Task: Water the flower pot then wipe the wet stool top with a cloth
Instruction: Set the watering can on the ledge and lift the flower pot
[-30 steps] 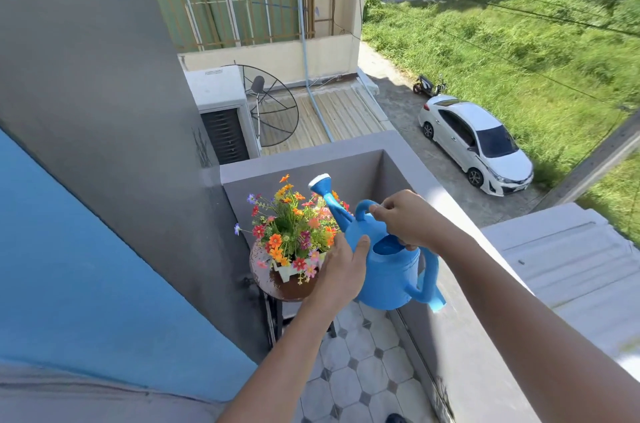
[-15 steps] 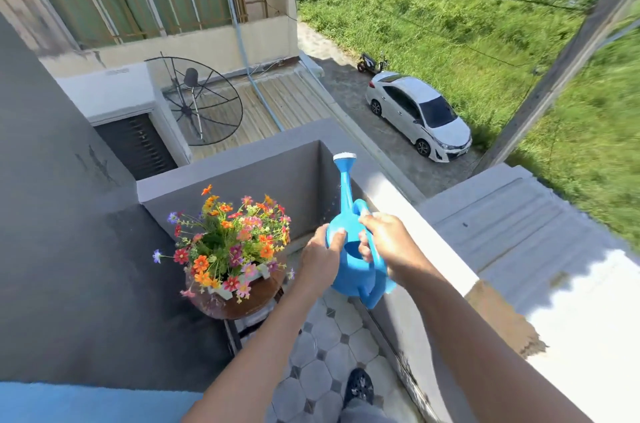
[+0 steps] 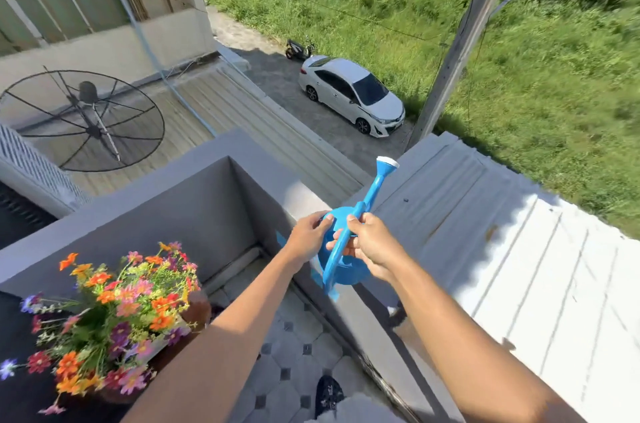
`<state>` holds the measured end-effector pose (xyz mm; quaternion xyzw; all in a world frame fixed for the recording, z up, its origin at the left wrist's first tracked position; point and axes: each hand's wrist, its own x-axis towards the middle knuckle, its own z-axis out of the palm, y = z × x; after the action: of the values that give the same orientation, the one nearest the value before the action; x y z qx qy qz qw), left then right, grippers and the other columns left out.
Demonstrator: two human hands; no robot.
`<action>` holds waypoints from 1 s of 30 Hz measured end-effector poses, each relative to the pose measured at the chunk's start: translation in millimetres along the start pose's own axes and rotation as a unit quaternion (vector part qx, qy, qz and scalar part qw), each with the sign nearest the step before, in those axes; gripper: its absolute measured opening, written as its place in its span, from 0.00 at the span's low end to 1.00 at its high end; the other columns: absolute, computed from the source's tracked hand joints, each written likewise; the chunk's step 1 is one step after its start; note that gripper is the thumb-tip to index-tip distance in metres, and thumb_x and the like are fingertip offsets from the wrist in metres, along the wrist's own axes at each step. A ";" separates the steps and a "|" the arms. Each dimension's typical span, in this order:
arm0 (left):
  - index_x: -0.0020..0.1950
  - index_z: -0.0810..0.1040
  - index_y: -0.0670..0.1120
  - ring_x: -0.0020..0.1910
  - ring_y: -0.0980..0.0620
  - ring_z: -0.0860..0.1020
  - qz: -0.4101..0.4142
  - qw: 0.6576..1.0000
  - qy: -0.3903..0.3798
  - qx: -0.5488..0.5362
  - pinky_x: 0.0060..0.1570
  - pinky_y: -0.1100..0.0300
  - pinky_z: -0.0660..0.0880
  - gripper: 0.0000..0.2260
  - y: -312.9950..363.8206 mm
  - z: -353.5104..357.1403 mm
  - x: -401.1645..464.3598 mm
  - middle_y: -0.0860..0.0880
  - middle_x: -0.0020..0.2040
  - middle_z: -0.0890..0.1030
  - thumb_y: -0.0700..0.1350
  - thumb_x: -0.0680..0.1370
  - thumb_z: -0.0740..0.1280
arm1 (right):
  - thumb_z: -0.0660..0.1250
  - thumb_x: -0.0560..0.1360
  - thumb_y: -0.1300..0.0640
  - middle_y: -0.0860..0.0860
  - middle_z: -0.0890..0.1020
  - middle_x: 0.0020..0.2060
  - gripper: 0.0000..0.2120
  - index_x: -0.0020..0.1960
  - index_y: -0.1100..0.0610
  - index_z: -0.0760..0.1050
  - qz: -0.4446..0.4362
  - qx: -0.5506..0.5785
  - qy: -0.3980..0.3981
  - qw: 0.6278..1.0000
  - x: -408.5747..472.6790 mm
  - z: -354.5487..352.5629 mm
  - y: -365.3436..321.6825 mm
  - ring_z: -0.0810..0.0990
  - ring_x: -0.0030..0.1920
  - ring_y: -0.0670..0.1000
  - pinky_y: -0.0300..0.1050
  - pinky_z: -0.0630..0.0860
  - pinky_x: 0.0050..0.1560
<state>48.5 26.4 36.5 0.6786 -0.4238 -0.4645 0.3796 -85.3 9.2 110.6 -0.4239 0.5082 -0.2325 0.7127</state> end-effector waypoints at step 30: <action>0.58 0.78 0.50 0.54 0.55 0.77 0.171 0.975 0.118 0.084 0.55 0.58 0.74 0.12 47.4 58.3 23.5 0.53 0.55 0.80 0.52 0.78 0.64 | 0.62 0.79 0.57 0.55 0.82 0.47 0.07 0.56 0.55 0.74 -0.029 -0.054 0.216 0.974 15.5 -101.2 42.3 0.80 0.40 0.50 0.43 0.76 0.34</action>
<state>-12.7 -19.2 56.0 0.6754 -0.5232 -0.2727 0.4423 -176.9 -17.4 54.3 -0.4164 0.6492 -0.3115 0.5551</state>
